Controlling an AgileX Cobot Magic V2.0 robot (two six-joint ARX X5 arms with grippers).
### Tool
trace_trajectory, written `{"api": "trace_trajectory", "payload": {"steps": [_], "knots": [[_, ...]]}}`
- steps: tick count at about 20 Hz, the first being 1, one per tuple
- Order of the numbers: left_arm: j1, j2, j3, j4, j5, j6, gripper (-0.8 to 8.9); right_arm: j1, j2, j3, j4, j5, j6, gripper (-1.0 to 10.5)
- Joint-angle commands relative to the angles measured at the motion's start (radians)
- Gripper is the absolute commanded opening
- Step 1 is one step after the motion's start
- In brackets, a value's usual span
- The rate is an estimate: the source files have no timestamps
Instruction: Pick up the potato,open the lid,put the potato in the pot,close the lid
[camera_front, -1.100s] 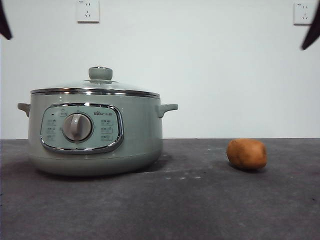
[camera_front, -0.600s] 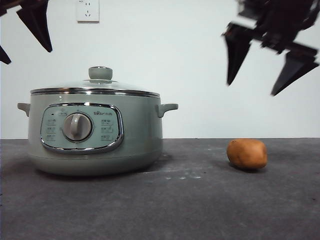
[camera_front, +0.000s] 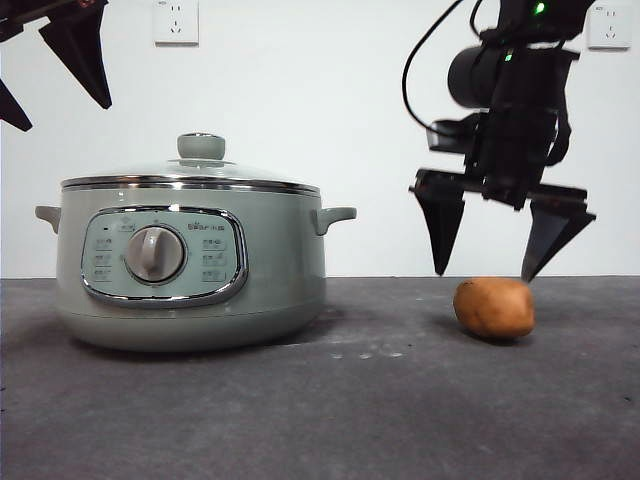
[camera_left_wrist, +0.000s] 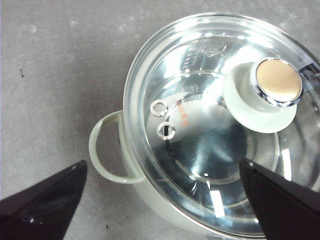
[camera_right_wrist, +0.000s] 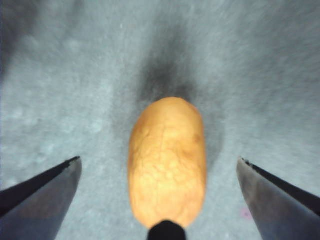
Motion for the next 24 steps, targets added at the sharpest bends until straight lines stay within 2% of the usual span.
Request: {"api": "trace_trajectory", "payload": {"steps": [1,5,8,9,11,12,13,19,24], "knots": [[-0.004,0.006,-0.001,-0.006,0.003,0.015,6.29,0.001,0.049,0.001,0.005,0.000,-0.011,7.3],[-0.004,0.006,-0.001,-0.024,0.004,0.015,6.29,-0.006,0.088,0.001,0.016,-0.006,-0.023,7.1],[-0.005,0.006,-0.001,-0.024,0.042,0.015,6.28,-0.016,0.100,0.000,0.013,-0.043,-0.020,5.3],[-0.007,0.006,-0.001,-0.024,0.056,0.015,6.28,-0.020,0.100,0.000,0.012,-0.056,-0.013,4.7],[-0.020,0.006,-0.001,-0.023,0.055,0.015,6.27,-0.033,0.100,0.000,0.005,-0.106,-0.002,2.3],[-0.030,0.006,-0.001,-0.022,0.055,0.015,6.27,-0.040,0.100,0.000,-0.004,-0.127,-0.002,0.6],[-0.039,0.006,-0.001,-0.021,0.055,0.014,6.26,-0.046,0.100,0.000,-0.010,-0.128,-0.002,-0.2],[-0.108,0.018,-0.001,0.061,0.055,-0.035,6.25,-0.066,0.064,0.001,-0.125,-0.088,-0.007,-0.1],[-0.164,0.068,0.028,0.100,0.055,-0.046,6.25,-0.066,-0.104,0.001,-0.175,-0.086,-0.011,-0.1]]}}
